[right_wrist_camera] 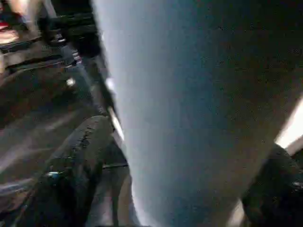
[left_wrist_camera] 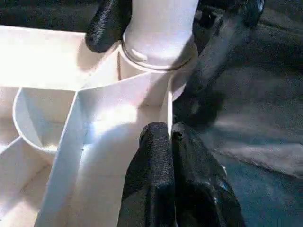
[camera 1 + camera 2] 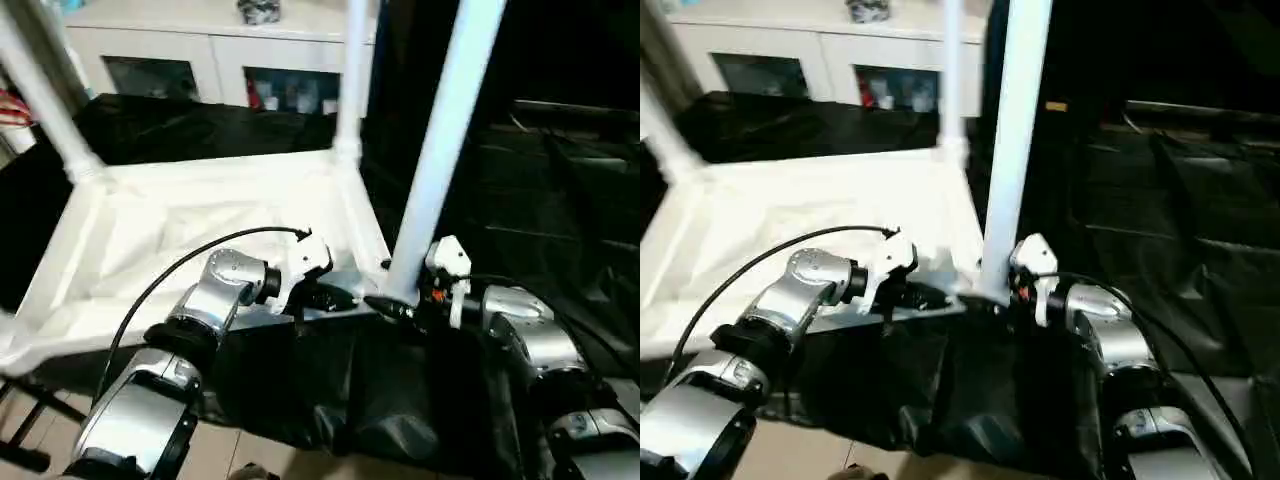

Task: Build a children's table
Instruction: Rotate leg to tighten

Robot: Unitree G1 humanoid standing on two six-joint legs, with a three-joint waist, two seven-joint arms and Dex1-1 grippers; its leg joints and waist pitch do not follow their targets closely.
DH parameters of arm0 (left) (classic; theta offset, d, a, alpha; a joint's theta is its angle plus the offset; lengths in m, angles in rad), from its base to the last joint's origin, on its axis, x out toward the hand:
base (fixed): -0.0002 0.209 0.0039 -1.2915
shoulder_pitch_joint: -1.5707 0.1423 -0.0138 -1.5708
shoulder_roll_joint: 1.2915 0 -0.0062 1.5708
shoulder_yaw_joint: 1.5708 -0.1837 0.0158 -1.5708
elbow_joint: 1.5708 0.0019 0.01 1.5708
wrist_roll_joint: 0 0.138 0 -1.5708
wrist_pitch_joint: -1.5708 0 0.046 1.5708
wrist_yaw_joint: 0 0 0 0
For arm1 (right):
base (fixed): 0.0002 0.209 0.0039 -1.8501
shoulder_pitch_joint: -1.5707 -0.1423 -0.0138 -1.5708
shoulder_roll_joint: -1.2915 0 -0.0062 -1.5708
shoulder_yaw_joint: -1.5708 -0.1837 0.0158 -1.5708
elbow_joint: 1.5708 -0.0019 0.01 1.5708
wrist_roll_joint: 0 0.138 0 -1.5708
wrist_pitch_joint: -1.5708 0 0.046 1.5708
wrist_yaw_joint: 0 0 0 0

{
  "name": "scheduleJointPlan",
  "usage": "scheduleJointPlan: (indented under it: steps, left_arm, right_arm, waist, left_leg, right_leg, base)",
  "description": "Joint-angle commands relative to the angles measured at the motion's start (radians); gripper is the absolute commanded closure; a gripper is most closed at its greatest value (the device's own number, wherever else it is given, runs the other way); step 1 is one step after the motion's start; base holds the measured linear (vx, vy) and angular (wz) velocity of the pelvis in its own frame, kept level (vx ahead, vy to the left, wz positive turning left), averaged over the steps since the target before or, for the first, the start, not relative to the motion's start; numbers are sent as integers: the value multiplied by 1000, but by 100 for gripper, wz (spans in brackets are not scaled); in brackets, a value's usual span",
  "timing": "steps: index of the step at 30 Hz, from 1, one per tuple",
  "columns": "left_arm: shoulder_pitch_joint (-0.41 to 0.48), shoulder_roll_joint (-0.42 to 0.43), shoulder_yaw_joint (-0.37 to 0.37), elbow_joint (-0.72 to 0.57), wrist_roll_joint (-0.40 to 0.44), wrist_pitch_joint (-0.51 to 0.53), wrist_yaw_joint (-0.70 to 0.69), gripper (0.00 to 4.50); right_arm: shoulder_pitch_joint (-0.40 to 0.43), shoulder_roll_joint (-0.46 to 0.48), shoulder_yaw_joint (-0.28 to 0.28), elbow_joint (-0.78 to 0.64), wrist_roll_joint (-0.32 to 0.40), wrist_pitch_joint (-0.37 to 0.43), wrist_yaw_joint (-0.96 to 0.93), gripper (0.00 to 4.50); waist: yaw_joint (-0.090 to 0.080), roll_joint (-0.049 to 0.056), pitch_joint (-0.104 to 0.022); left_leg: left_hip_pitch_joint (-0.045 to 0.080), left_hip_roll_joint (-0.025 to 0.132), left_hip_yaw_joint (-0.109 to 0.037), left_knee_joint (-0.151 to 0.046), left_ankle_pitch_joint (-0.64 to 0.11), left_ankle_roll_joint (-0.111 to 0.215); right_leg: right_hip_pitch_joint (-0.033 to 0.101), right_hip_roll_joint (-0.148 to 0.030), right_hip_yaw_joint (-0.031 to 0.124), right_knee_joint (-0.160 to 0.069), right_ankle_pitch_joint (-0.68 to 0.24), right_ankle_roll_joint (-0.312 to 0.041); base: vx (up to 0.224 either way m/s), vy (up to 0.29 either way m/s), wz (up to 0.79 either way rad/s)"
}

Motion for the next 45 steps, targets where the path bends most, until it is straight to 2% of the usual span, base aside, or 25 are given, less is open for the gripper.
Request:
scheduleJointPlan:
  steps: [1, 4, 6, 9, 13, 18, 19, 23, 24, 25, 26, 27, 29, 30, 32, 34, 36, 38, 41, 45]
  left_arm:
    - [-11, 0, -3, -40, -16, -4, -10, 450]
    - [-4, 19, -8, -54, -21, 5, -49, 450]
    - [-3, 23, -10, -55, -21, 8, -59, 450]
    - [2, 31, -14, -65, -26, 21, -82, 450]
    - [7, 33, -16, -74, -28, 28, -89, 450]
    - [7, 10, -2, -71, -25, 32, -35, 450]
    - [-2, -7, 8, -60, -22, 34, 11, 450]
    - [-21, -37, 19, -36, -12, 42, 97, 450]
    - [-41, -74, 29, -7, 5, 50, 201, 450]
    - [-49, -89, 34, 4, 10, 55, 240, 450]
    - [-56, -103, 39, 14, 14, 57, 274, 450]
    - [-68, -131, 47, 28, 14, 66, 327, 450]
    - [-72, -144, 51, 33, 14, 68, 354, 450]
    - [-78, -166, 57, 40, 15, 71, 399, 450]
    - [-84, -199, 61, 48, 19, 62, 460, 450]
    - [-85, -220, 60, 48, 21, 55, 481, 450]
    - [-85, -231, 55, 46, 24, 47, 484, 450]
    - [-86, -236, 55, 49, 27, 45, 487, 450]
    - [-71, -228, 47, 30, 23, 24, 440, 450]
    - [-58, -210, 39, 17, 15, 12, 400, 450]
  right_arm:
    - [23, 6, 55, -35, 11, 27, 78, 95]
    - [35, -13, 77, -65, 15, 56, 131, 103]
    - [37, -16, 83, -70, 14, 59, 143, 133]
    - [45, -22, 90, -88, 14, 75, 160, 150]
    - [49, -23, 94, -100, 15, 88, 165, 183]
    - [50, -3, 86, -94, 12, 106, 118, 200]
    - [41, 17, 74, -69, -2, 98, 60, 200]
    - [12, 62, 48, -1, -37, 90, -86, 200]
    - [-18, 107, 27, 67, -66, 81, -231, 200]
    - [-30, 124, 19, 92, -77, 85, -288, 200]
    - [-43, 138, 16, 117, -90, 89, -343, 200]
    - [-64, 163, 12, 160, -111, 89, -435, 200]
    - [-74, 177, 5, 178, -115, 89, -481, 200]
    - [-94, 202, -16, 209, -113, 96, -562, 200]
    - [-126, 241, -48, 254, -107, 102, -682, 200]
    - [-145, 266, -64, 280, -101, 84, -735, 200]
    - [-155, 284, -75, 293, -98, 56, -741, 200]
    - [-162, 292, -82, 304, -97, 45, -746, 144]
    - [-167, 294, -106, 300, -61, 20, -690, 128]
    - [-159, 275, -99, 289, -64, 1, -664, 88]
  waist:
    - [1, -11, -62]
    - [4, -11, -64]
    - [5, -10, -64]
    - [7, -12, -61]
    - [8, -12, -63]
    - [8, -11, -64]
    - [7, -11, -63]
    - [-2, -13, -56]
    - [-4, -11, -54]
    - [-16, -11, -51]
    - [-19, -12, -50]
    - [-27, -13, -49]
    - [-33, -14, -48]
    - [-34, -11, -49]
    - [-39, -9, -50]
    - [-40, -6, -53]
    - [-39, -8, -56]
    - [-38, -8, -59]
    - [-35, -7, -60]
    - [-32, -7, -60]
  left_leg:
    - [15, 57, -24, -67, -193, 87]
    - [14, 57, -23, -64, -168, 99]
    - [14, 58, -23, -64, -163, 103]
    - [15, 57, -23, -65, -180, 91]
    - [16, 58, -24, -67, -181, 82]
    - [15, 57, -24, -64, -165, 86]
    - [15, 57, -23, -64, -169, 84]
    - [17, 53, -25, -70, -221, 50]
    - [21, 52, -26, -71, -246, 40]
    - [20, 49, -30, -75, -258, 23]
    - [21, 49, -32, -76, -271, 15]
    - [26, 48, -33, -77, -294, 3]
    - [28, 45, -34, -76, -309, 6]
    - [25, 46, -33, -77, -301, 15]
    - [25, 47, -35, -79, -300, 9]
    - [26, 46, -32, -77, -289, 14]
    - [22, 47, -30, -76, -270, 24]
    - [19, 47, -28, -73, -244, 38]
    - [18, 46, -26, -71, -222, 57]
    - [17, 48, -26, -71, -211, 67]
  right_leg:
    - [50, -76, 55, -69, -197, -230]
    - [50, -76, 54, -64, -158, -240]
    - [50, -77, 54, -63, -146, -246]
    - [50, -78, 54, -68, -194, -237]
    - [49, -77, 54, -67, -198, -231]
    - [50, -77, 54, -64, -166, -239]
    - [49, -77, 54, -65, -174, -238]
    - [48, -79, 53, -80, -294, -209]
    - [46, -80, 52, -86, -348, -194]
    - [45, -80, 51, -90, -388, -181]
    - [45, -81, 50, -92, -412, -175]
    - [42, -80, 49, -98, -452, -161]
    - [42, -81, 49, -106, -480, -150]
    - [42, -80, 51, -106, -464, -146]
    - [41, -79, 51, -102, -440, -155]
    - [40, -76, 53, -98, -387, -169]
    - [44, -76, 54, -92, -328, -181]
    - [47, -76, 55, -85, -268, -198]
    - [50, -76, 55, -80, -230, -213]
    - [52, -76, 54, -78, -217, -218]
  base:
    - [0, 0, 0]
    - [0, 0, 0]
    - [0, 0, 0]
    - [0, 0, 0]
    - [0, 0, 0]
    - [0, 0, 0]
    - [0, 0, 0]
    - [0, 0, 0]
    - [0, 0, 0]
    - [0, 0, 0]
    - [0, 0, 0]
    - [0, 0, 0]
    - [0, 0, 0]
    - [0, 0, 0]
    - [0, 0, 0]
    - [0, 0, 0]
    - [0, 0, 0]
    - [0, 0, 0]
    - [0, 0, 0]
    - [0, 0, 0]
